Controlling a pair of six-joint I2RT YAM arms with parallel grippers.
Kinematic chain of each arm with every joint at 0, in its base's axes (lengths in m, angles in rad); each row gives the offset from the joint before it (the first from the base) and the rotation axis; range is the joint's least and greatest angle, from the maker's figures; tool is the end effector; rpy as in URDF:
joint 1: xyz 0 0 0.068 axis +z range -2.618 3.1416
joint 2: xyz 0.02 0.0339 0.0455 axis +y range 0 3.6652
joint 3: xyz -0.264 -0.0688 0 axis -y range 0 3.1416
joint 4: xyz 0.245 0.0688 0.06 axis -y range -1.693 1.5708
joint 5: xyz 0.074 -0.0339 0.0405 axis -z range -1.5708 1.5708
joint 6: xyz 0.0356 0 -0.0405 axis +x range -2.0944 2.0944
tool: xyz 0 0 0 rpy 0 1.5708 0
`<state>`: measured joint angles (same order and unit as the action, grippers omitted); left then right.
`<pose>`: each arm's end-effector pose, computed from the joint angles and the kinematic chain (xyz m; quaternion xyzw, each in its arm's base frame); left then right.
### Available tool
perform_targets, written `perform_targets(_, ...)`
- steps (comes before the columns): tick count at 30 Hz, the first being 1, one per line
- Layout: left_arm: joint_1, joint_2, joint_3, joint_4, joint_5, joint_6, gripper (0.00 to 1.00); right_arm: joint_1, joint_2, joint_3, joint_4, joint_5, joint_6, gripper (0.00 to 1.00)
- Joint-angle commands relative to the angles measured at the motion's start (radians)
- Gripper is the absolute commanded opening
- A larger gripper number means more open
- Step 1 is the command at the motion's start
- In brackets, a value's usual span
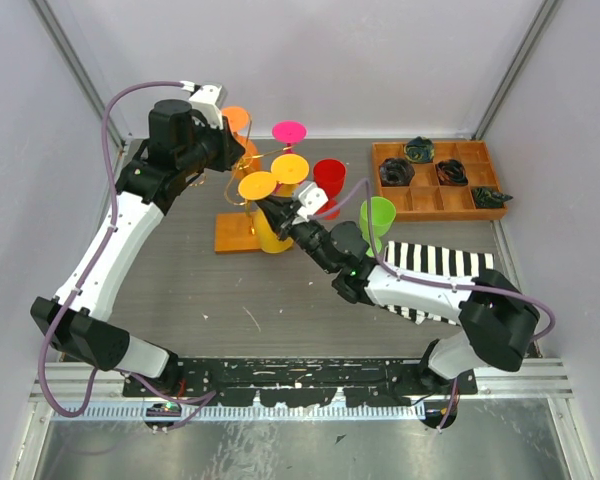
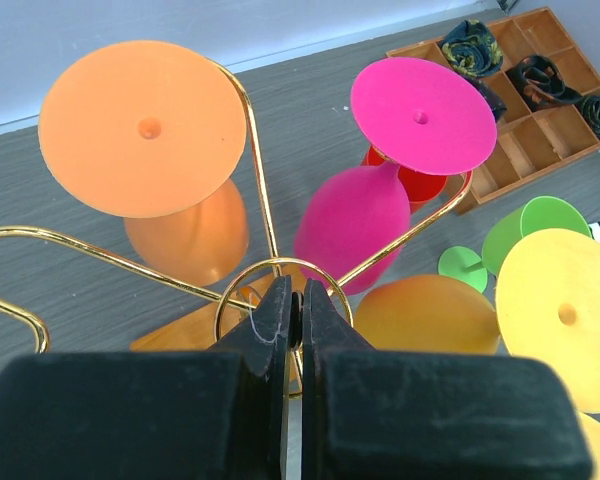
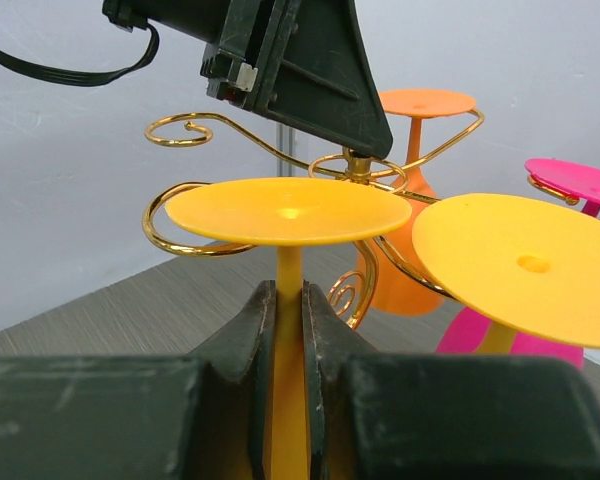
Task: Place the wine glass upside down on the wine glass rack
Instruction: Turn the wine glass upside down at the wine rack.
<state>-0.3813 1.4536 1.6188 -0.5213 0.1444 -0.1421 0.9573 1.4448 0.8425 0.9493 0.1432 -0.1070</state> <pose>0.2982 -0.1251 0.4371 0.1386 0.8083 -0.2045 0.5345 0.1915 0.2632 0.3232 -0.2402 0.5234 0.2993 0.7607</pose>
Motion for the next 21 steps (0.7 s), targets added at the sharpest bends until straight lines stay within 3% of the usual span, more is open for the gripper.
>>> perform_targets(1, 0.015, -0.022, -0.025, -0.044, -0.015, 0.003, 0.00, -0.014, 0.018, 0.063, 0.070, -0.039, 0.023, 0.01)
perform_targets(21, 0.015, -0.026, -0.030, -0.047, -0.023, 0.006, 0.00, -0.037, 0.112, 0.164, 0.011, -0.126, 0.073, 0.01)
